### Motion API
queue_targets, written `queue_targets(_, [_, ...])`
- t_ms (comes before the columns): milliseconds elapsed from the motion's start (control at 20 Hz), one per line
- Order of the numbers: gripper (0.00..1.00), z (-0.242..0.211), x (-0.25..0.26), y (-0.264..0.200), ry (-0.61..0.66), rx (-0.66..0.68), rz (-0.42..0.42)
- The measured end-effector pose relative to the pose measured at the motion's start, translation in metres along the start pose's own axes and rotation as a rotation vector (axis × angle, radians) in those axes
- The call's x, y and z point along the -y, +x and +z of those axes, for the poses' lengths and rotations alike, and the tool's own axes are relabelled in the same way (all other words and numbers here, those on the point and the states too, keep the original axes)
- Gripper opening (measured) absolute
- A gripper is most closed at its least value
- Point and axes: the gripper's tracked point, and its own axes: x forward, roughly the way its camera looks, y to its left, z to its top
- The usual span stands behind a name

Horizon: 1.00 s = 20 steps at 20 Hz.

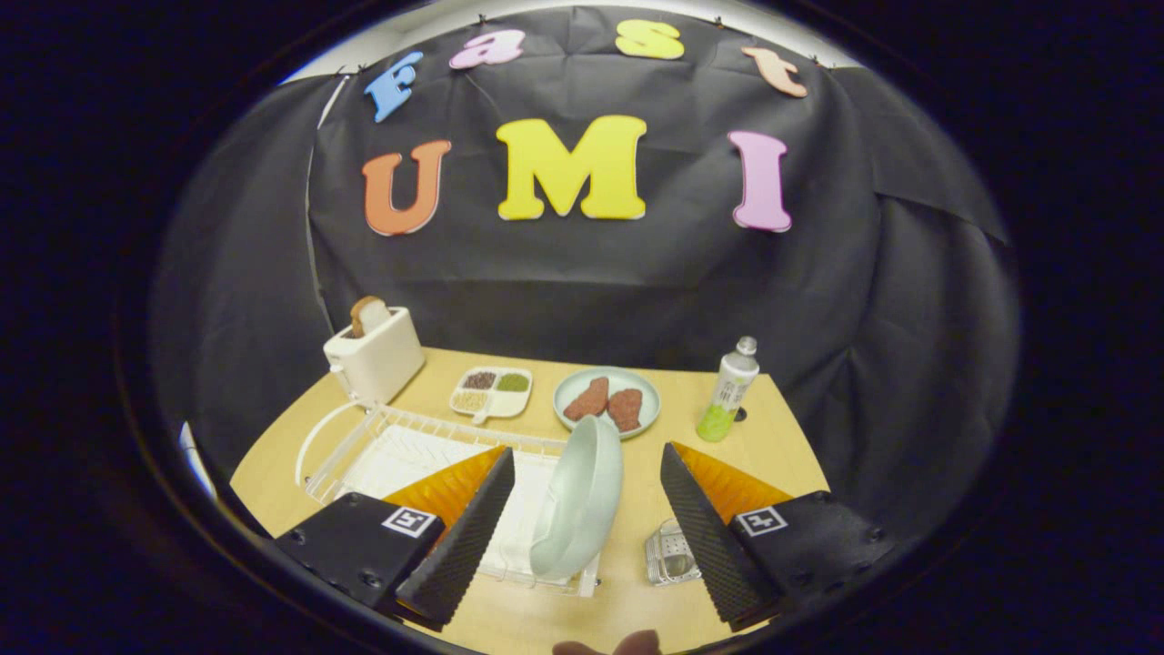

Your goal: Take the plate from the dish rack, then take the spoon from the basket and place it into the plate.

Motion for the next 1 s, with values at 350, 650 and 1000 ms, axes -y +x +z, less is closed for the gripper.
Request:
queue_targets(350, [1.0,-0.021,0.001,0.055,0.041,-0.283,0.053])
queue_targets(650, [0.85,-0.029,-0.002,0.078,0.089,-0.368,0.032])
queue_targets(1000, [0.5,-0.032,0.0,0.071,0.149,-0.41,-0.052])
